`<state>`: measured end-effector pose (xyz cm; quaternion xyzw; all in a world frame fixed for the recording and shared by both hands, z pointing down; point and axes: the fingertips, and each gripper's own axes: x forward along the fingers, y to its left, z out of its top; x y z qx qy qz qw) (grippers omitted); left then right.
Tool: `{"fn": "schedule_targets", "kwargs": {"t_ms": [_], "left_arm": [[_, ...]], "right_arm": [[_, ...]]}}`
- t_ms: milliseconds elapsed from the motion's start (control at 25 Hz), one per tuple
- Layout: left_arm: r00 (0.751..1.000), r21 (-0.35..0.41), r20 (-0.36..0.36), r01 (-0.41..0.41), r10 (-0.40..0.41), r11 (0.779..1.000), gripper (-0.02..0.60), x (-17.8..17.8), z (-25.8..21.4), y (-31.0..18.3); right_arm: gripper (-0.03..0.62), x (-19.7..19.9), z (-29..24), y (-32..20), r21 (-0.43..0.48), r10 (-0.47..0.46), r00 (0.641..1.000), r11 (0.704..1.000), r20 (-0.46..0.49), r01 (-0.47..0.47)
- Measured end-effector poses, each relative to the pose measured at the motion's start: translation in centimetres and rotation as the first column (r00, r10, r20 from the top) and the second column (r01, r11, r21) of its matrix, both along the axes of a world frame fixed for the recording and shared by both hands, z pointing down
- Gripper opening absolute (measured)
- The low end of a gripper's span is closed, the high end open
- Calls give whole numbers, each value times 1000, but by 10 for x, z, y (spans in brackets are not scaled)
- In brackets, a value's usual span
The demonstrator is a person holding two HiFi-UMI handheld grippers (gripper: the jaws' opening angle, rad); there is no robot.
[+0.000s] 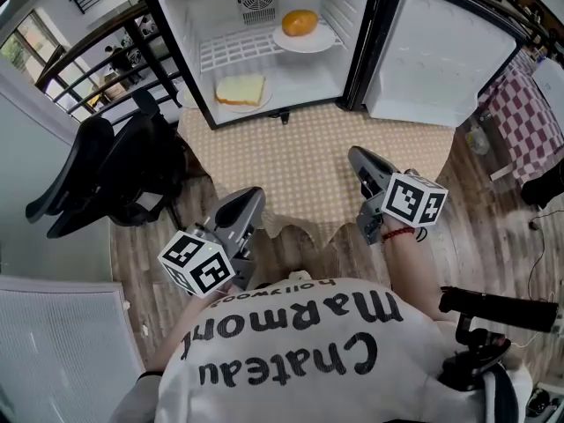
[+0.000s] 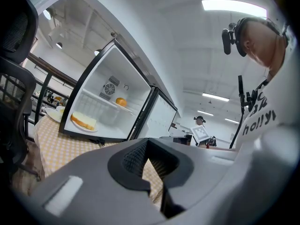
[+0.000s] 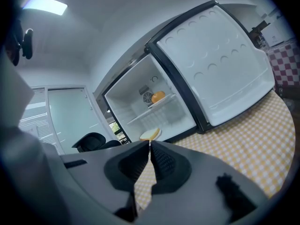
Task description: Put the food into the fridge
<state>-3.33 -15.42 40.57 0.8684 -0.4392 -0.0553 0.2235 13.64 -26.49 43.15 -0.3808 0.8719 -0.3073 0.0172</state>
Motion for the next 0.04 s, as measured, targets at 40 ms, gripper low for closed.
{"fn": "schedule_targets", "kwargs": {"t_ms": [40], "left_arm": [[1000,-13,1,1,-1,1000,5,-3,-4,1]], "right_arm": [[25,-1,-1,2,-12,4,1000,1000,0,-4]]}}
